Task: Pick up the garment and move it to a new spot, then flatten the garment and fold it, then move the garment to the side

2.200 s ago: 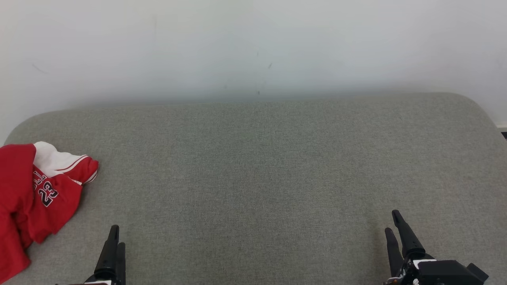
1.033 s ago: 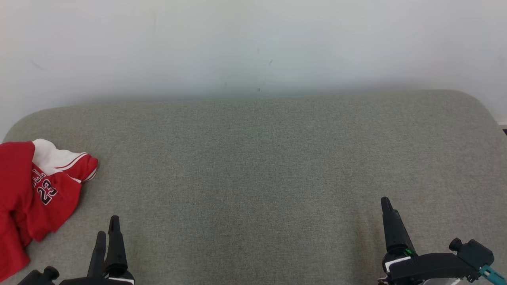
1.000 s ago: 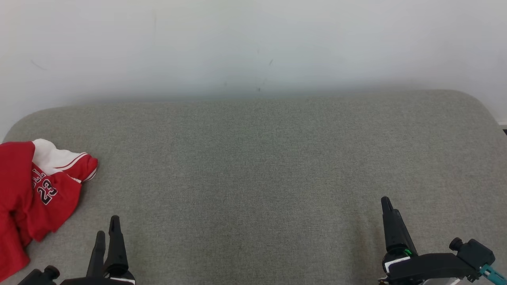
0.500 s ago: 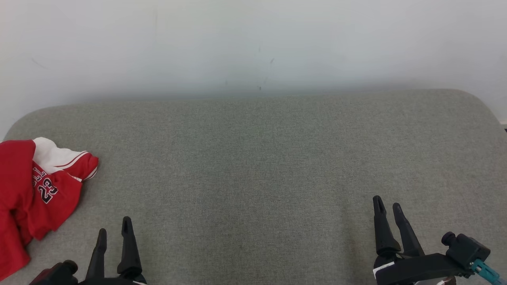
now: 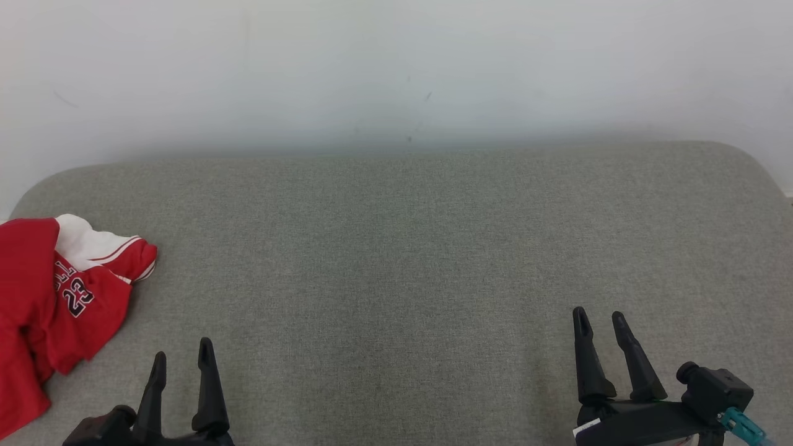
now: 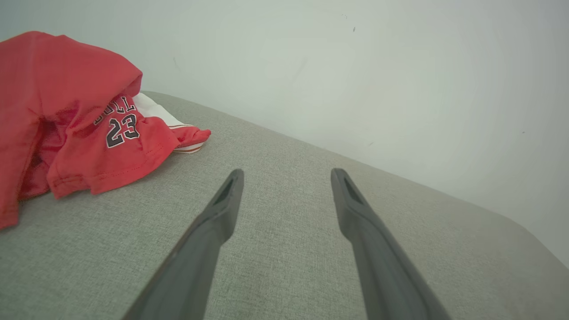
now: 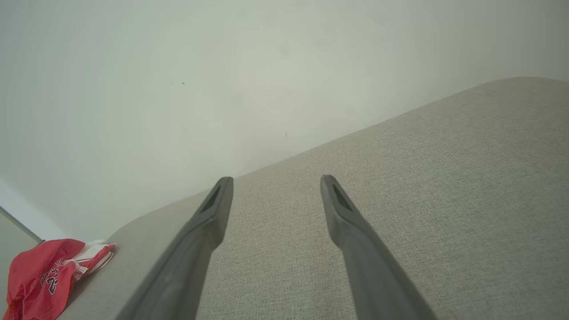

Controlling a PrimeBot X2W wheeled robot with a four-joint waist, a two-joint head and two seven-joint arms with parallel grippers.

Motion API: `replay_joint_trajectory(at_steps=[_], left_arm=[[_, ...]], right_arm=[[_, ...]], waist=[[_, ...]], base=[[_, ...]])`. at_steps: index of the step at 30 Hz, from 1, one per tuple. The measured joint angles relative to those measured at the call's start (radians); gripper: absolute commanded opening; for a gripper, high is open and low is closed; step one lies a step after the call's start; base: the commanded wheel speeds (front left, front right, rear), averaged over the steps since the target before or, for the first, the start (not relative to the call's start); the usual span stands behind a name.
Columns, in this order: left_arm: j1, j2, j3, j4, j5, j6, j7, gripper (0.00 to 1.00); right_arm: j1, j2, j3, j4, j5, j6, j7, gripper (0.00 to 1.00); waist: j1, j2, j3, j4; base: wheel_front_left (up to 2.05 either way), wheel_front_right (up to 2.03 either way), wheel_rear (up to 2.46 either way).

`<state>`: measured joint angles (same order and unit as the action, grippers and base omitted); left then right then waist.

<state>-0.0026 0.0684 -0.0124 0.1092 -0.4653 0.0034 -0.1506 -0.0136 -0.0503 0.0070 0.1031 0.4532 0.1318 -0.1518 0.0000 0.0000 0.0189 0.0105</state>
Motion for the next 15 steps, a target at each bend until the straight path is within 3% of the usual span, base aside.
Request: replay_joint_trajectory(at_steps=[15], left_arm=[[0.018, 0.010, -0.012, -0.018, 0.137, 0.014, -0.038, 1.00]], right_arm=[[0.013, 0.000, 0.009, -0.011, -0.168, 0.000, -0.037, 1.00]], waist=[[0.0000, 0.0000, -0.006, 0.001]], base=[[0.00, 0.00, 0.00]])
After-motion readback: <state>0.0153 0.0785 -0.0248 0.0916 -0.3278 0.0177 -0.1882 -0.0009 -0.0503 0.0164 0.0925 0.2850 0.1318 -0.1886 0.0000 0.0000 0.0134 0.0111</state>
